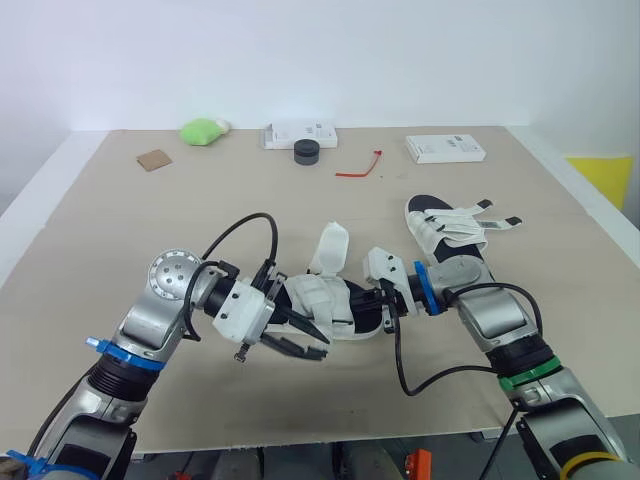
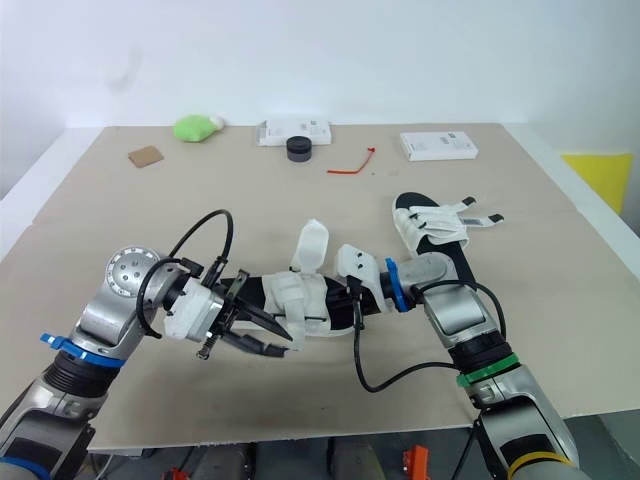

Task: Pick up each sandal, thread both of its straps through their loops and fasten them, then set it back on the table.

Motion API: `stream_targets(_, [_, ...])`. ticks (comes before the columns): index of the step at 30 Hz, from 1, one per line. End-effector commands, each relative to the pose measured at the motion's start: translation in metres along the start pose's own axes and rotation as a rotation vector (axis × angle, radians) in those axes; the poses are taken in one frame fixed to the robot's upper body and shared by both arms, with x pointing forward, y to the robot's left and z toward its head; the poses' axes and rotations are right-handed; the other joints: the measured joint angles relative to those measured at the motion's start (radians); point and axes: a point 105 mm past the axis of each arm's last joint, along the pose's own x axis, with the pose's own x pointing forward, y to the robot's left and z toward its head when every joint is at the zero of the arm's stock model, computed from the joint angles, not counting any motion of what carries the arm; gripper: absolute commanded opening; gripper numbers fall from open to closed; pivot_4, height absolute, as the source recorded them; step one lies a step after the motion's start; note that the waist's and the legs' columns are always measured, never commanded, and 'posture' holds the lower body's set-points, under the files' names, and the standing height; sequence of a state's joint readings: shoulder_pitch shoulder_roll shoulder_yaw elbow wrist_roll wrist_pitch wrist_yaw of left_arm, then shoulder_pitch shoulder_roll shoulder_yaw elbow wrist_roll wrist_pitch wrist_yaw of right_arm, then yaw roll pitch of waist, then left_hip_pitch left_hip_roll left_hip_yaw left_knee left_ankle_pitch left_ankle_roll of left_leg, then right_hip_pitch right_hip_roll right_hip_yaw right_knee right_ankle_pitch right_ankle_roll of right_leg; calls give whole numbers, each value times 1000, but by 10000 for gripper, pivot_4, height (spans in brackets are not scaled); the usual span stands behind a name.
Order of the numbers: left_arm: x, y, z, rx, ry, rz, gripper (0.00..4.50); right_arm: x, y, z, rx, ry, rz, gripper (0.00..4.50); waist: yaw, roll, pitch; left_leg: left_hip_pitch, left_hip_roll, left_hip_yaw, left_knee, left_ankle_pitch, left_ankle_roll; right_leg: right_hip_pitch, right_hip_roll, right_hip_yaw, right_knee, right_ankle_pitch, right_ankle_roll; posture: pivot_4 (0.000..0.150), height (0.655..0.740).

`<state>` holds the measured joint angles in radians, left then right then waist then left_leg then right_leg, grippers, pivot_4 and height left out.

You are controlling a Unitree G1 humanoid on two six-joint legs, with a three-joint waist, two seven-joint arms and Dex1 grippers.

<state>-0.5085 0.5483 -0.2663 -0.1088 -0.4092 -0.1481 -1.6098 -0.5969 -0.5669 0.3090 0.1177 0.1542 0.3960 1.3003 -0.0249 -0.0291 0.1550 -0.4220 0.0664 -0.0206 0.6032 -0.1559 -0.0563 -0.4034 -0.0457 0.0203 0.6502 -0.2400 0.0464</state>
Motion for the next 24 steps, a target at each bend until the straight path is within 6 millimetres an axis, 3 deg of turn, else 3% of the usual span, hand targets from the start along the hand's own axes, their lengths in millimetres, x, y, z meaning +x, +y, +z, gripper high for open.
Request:
stream_targets(1, [-2,-8,6,-24,-49,-21,24568,9,10,-23,71,73,39,0,-1,1,0,0,0,0,0,0,0,0,0,0,0,0,0,1500,7400])
stream_targets(2, [-3,-9,7,-31,-56,-15,25427,9,10,-24,70,73,40,0,0,1,0,0,0,0,0,0,0,0,0,1,0,0,0,1500,7400])
stream_targets(5, [-8,-17,13,-108,-95,-6,36972,9,10,-24,70,74,42,0,-1,1,0,0,0,0,0,0,0,0,0,1,0,0,0,1500,7400])
stream_targets(10, [-27,-25,17,-468,-146,12,36972,10,9,-23,70,72,44,0,0,1,0,0,1,-1,0,0,1,0,3,1,0,-1,-1,1500,7400])
stream_targets(15, [-48,-20,19,-1015,-203,132,36972,13,10,-22,67,71,52,0,-1,0,0,0,2,-2,0,0,1,-1,4,1,0,-1,-1,1500,7400])
stream_targets(18, [-46,-20,7,-1211,-180,204,36972,15,10,-21,65,66,56,0,-1,0,0,0,2,-2,0,0,1,-1,4,1,0,-1,-1,1500,7400])
stream_targets(21, [-37,-31,-13,-1505,-165,220,36972,17,10,-20,63,62,62,0,-4,0,0,1,3,-2,-1,0,1,-1,5,2,1,-1,-1,1500,7400])
stream_targets(24, [-24,-38,-27,-1605,-117,246,36972,18,11,-20,66,57,64,0,-7,0,0,1,3,-3,-1,0,1,-1,7,2,1,-1,-2,1500,7400])
